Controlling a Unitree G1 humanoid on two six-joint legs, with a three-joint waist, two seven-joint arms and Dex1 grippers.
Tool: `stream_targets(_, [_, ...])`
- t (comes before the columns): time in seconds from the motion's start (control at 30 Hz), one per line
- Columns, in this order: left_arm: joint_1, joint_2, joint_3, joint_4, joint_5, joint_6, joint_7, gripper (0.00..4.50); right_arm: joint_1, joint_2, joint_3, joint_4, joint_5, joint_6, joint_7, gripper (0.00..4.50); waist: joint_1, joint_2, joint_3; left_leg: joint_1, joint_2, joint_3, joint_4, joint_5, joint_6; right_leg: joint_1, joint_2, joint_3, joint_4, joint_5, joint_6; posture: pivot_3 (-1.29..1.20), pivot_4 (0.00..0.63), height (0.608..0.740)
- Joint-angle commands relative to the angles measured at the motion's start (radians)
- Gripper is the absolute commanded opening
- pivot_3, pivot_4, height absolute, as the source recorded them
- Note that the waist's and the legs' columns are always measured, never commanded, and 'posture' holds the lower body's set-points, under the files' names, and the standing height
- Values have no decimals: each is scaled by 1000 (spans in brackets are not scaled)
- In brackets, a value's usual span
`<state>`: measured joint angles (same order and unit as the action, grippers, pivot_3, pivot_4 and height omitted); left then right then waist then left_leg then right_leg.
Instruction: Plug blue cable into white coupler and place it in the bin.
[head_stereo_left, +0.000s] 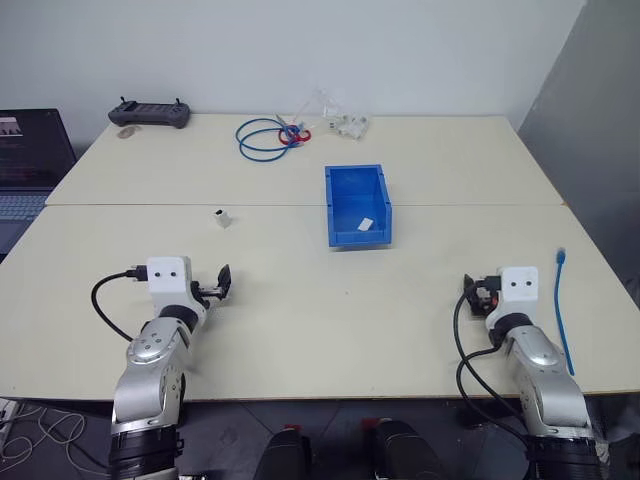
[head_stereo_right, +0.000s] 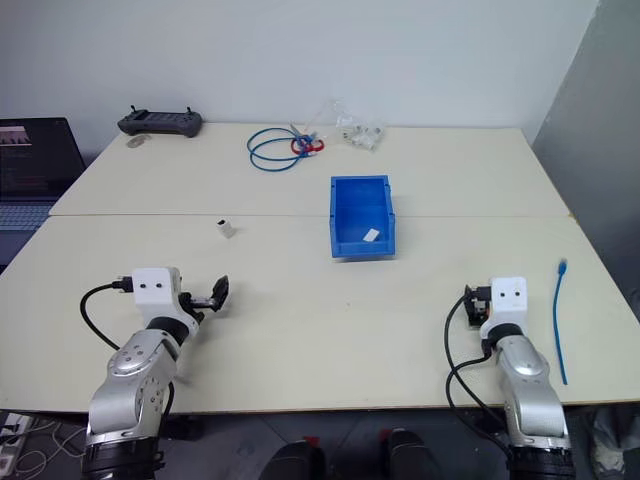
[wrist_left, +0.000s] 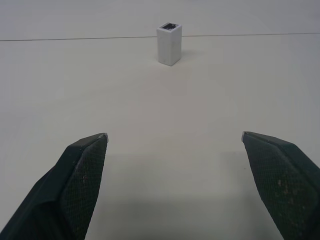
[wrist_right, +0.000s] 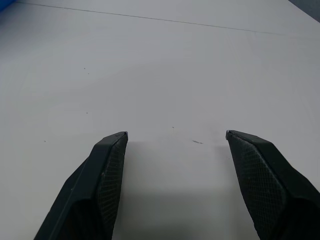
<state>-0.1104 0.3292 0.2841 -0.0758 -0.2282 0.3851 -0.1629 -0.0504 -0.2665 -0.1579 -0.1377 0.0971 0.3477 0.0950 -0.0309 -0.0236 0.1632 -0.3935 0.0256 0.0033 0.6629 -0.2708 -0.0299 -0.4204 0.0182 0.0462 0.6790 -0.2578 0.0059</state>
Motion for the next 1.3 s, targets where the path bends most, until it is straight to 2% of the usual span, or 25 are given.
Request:
stream_targets(0.03, [-5, 11, 30, -51, -12, -20, -2, 4500, 2, -4, -29, -50, -9, -29, -16, 3338, 0, 0, 0, 0, 0, 0, 0, 0, 0, 0, 0, 0, 0, 0, 0, 0, 150, 740])
stream_targets(0.63, [-17, -3, 7, -37, -2, -21, 3, 4500, 32, -14, -53, -101, -10, -1, -23, 3338, 0, 0, 0, 0, 0, 0, 0, 0, 0, 0, 0, 0, 0, 0, 0, 0, 150, 740])
stream_targets(0.77, [-63, 32, -10, -11, -11, -19, -53, 4500, 36, -24, -74, -161, -10, 44, -35, 3338, 1, 0, 0, 0, 0, 0, 0, 0, 0, 0, 0, 0, 0, 0, 0, 0, 150, 740])
stream_targets(0.9, [-193, 122, -138, 9, -11, -36, -263, 4500, 22, -57, -121, -217, -10, 124, -49, 3338, 2, 0, 0, -1, -1, -1, 0, 0, 0, 0, 1, -1, 0, 0, 0, 0, 150, 740])
stream_targets(1.03, [-409, 168, -295, 57, -58, -32, -560, 4500, -10, -108, -192, -234, 5, 235, -51, 3338, 9, -2, 1, -3, -3, 0, 1, 0, 0, 0, 2, -3, -1, 0, 0, 0, 150, 740])
stream_targets(1.17, [-650, 111, -473, 221, -80, -76, -898, 4500, -93, -185, -252, -111, 55, 307, 4, 3338, 5, -2, 1, -4, -8, 2, 1, 0, 0, 0, 2, -3, -2, 0, 1, 0, 150, 740])
stream_targets(1.3, [-772, 40, -560, 406, -38, -174, -1053, 4500, -156, -224, -264, 32, 67, 309, 35, 3338, -10, -1, 1, -2, -13, 2, 0, 0, 1, 0, 1, 0, -1, -1, 3, 0, 150, 740])
